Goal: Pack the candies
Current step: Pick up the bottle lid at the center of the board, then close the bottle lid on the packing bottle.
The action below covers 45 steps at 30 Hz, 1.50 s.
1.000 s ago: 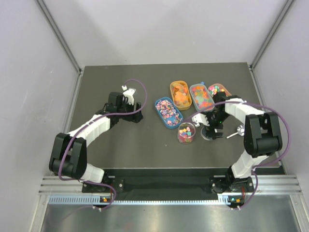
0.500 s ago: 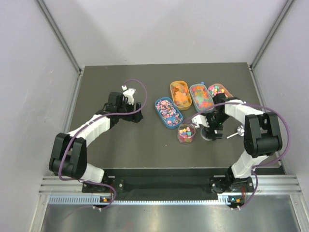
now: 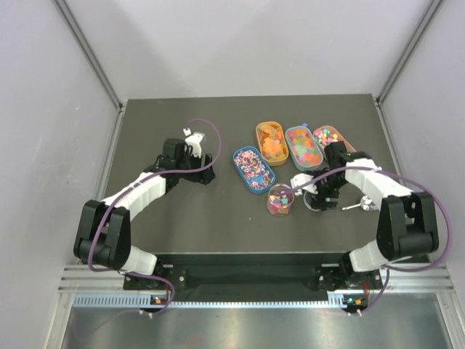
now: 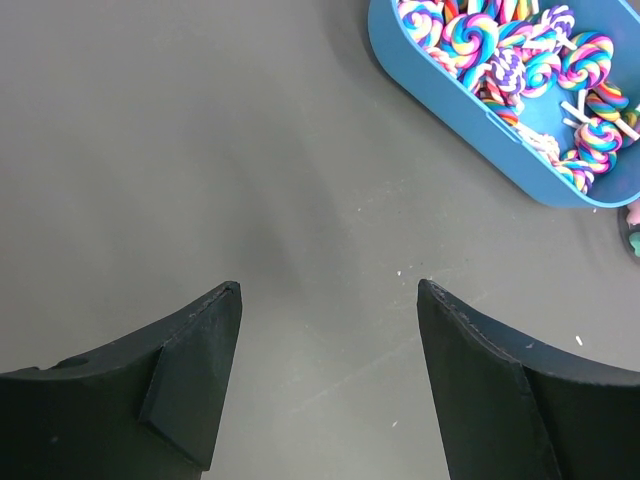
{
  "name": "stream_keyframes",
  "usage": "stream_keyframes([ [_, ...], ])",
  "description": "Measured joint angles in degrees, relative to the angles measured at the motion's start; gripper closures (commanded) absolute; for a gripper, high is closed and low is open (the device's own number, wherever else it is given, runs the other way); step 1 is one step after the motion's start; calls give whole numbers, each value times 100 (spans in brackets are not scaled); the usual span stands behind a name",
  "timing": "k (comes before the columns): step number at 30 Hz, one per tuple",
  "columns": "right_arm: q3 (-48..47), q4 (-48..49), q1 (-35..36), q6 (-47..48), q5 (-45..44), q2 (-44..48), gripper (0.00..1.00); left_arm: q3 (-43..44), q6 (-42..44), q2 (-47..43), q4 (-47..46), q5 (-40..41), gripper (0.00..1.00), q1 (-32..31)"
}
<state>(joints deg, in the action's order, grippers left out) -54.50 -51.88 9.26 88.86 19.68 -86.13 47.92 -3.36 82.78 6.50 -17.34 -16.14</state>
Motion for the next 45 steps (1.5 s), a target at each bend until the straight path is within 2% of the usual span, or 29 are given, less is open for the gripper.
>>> stream_keyframes([
  [7, -50, -400, 127, -107, -164, 772, 36, -4, -26, -22, -17, -153, 25, -33],
  [11, -841, -876, 435, -92, -144, 1213, 37, -212, -195, -212, -278, -284, 25, -229],
  [15, -1486, -1137, 741, -81, -63, 1266, 38, -688, -461, -636, -415, -715, 23, -411],
  [21, -2070, -1720, 1003, 155, 37, 629, 38, -1283, -750, -1045, -732, -1261, 23, -595],
  [29, -2791, -2166, 1622, 498, 186, -267, 39, -1751, -778, -1237, -835, -1281, 23, -966],
  [36, -2966, -2297, 1941, 765, 247, -748, 39, -2035, -960, -1283, -966, -946, 23, -1401],
  [45, -2966, -2376, 2190, 999, 267, -1071, 39, -2277, -999, -1318, -1158, -72, 22, -2057],
])
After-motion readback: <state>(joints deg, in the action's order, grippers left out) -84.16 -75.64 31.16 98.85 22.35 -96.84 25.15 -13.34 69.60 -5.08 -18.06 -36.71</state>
